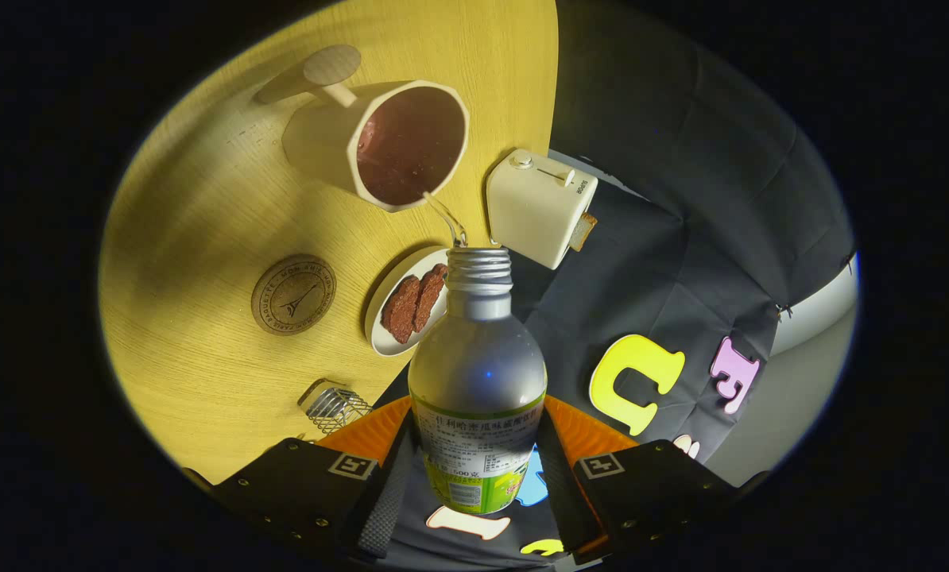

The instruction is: Take the bottle from table, then pour the juice into the cup, finally place the bottle on the coaster

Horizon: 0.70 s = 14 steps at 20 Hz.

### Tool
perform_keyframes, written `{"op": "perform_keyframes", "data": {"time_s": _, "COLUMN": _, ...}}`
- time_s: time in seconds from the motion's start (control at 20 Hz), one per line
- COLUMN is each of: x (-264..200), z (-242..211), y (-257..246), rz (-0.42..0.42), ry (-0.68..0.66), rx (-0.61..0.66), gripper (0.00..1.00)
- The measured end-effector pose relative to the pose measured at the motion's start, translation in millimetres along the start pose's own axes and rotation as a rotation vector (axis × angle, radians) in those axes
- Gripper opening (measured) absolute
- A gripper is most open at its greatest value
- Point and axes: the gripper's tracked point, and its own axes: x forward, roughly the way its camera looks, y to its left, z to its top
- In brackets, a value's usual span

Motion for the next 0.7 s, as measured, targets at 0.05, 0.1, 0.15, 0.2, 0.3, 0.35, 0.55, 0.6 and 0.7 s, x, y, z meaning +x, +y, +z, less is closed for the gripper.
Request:
{"op": "perform_keyframes", "data": {"time_s": 0.05, "x": 0.0, "z": 0.3, "y": -1.5, "rz": -0.003, "ry": -0.005, "rx": -0.010, "gripper": 0.77}}
{"op": "perform_keyframes", "data": {"time_s": 0.1, "x": 0.4, "z": 2.1, "y": -3.1, "rz": -0.005, "ry": -0.009, "rx": -0.018, "gripper": 0.77}}
{"op": "perform_keyframes", "data": {"time_s": 0.15, "x": 1.1, "z": 2.3, "y": -3.8, "rz": -0.005, "ry": -0.012, "rx": -0.026, "gripper": 0.77}}
{"op": "perform_keyframes", "data": {"time_s": 0.2, "x": 2.7, "z": 3.8, "y": -4.7, "rz": -0.005, "ry": -0.014, "rx": -0.034, "gripper": 0.77}}
{"op": "perform_keyframes", "data": {"time_s": 0.3, "x": 4.9, "z": 6.1, "y": -5.5, "rz": -0.006, "ry": -0.015, "rx": -0.046, "gripper": 0.77}}
{"op": "perform_keyframes", "data": {"time_s": 0.35, "x": 4.6, "z": 7.0, "y": -6.8, "rz": -0.007, "ry": -0.016, "rx": -0.052, "gripper": 0.77}}
{"op": "perform_keyframes", "data": {"time_s": 0.55, "x": 3.4, "z": 12.9, "y": -9.4, "rz": -0.015, "ry": -0.034, "rx": -0.071, "gripper": 0.77}}
{"op": "perform_keyframes", "data": {"time_s": 0.6, "x": 3.4, "z": 14.6, "y": -10.3, "rz": -0.016, "ry": -0.037, "rx": -0.074, "gripper": 0.77}}
{"op": "perform_keyframes", "data": {"time_s": 0.7, "x": 4.5, "z": 17.1, "y": -10.0, "rz": -0.012, "ry": -0.037, "rx": -0.077, "gripper": 0.77}}
